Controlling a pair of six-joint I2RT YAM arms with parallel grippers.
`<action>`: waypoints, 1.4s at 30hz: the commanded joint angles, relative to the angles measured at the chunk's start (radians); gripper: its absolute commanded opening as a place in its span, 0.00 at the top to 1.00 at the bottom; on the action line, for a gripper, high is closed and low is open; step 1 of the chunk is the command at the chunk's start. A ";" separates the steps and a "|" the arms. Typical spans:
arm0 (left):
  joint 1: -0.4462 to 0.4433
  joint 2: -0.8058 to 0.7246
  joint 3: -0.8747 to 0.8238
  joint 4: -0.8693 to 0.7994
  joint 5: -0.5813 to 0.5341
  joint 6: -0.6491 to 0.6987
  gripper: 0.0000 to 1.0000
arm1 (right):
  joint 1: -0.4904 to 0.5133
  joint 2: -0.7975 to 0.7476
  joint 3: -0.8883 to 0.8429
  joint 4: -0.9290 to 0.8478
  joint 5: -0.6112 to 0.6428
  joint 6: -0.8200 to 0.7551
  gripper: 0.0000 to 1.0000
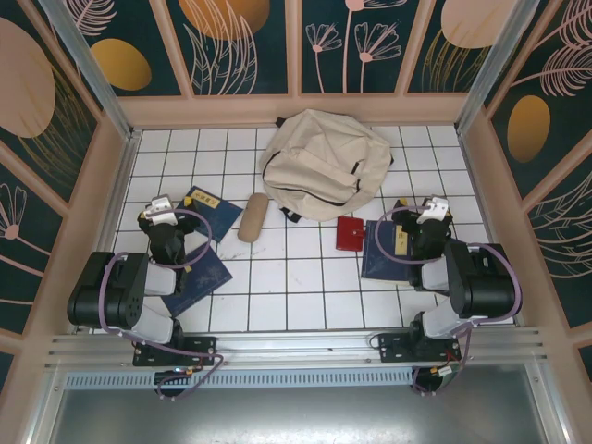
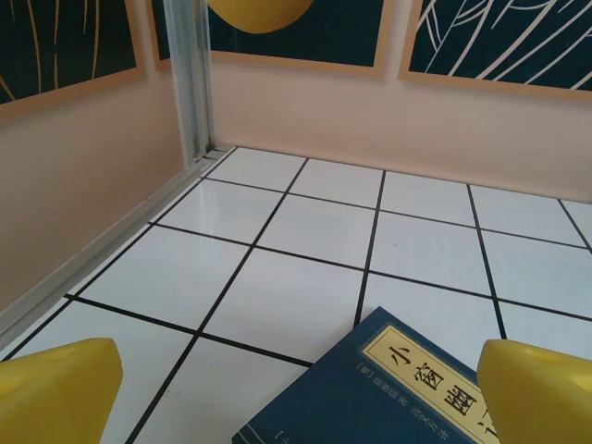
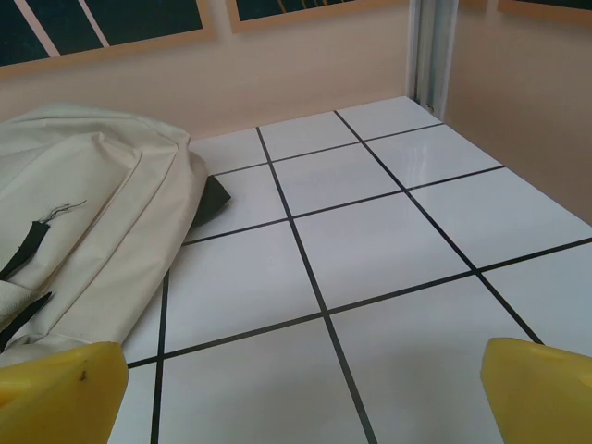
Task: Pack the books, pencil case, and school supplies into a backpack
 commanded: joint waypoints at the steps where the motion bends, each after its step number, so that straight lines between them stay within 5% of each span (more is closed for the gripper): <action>1: 0.009 0.010 0.018 0.036 -0.007 0.013 0.01 | 0.001 0.011 0.019 0.049 -0.008 -0.012 0.01; 31: 0.008 -0.078 0.011 -0.019 -0.026 0.006 0.01 | 0.030 -0.070 -0.042 0.106 0.053 -0.032 0.01; 38: 0.009 -0.294 0.127 -0.372 -0.109 -0.081 0.01 | 0.051 -0.379 0.117 -0.354 0.163 -0.003 0.01; 42: 0.008 -0.343 0.301 -0.729 -0.079 -0.303 0.01 | 0.051 -0.409 0.312 -0.732 0.155 0.162 0.01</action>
